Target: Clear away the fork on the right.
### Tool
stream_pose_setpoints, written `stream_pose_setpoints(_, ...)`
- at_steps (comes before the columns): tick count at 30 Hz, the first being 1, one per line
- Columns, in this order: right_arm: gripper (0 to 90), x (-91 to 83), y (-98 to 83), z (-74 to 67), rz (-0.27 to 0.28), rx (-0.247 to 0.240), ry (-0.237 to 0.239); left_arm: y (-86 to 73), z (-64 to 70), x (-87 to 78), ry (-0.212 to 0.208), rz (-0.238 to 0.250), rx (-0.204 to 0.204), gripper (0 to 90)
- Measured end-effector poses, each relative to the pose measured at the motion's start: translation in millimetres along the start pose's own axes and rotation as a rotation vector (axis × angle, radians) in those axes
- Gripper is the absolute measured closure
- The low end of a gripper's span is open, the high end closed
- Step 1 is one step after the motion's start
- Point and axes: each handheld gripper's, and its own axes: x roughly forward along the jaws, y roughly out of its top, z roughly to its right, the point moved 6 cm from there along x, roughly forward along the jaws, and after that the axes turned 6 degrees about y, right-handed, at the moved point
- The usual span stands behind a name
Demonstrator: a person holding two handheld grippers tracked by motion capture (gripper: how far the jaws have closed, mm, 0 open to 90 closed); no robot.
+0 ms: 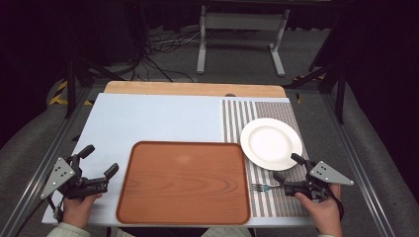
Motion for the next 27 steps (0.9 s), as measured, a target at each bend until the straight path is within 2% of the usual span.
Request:
stream_pose_setpoints(8,5.9,3.3,8.8,0.4,0.005,-0.002,0.015,0.4,0.0,0.0,0.000,-0.006,-0.004,0.5)
stream_pose_setpoints(17,6.0,14.2,32.3,-1.0,-0.081,-0.043,0.069,1.4,0.9,-0.6,-0.004,-0.005,0.000,0.5)
stream_pose_setpoints(21,6.1,18.5,34.7,-1.4,-0.125,-0.056,0.090,1.3,0.9,-0.5,-0.004,-0.006,0.001,0.5)
stream_pose_setpoints(24,6.1,23.0,38.3,-2.7,-0.129,-0.038,0.123,1.2,1.6,-0.1,-0.008,-0.007,0.001,0.5)
stream_pose_setpoints(27,6.1,27.2,42.9,-3.7,-0.161,-0.057,0.140,1.1,2.6,0.1,-0.008,-0.010,0.004,0.5)
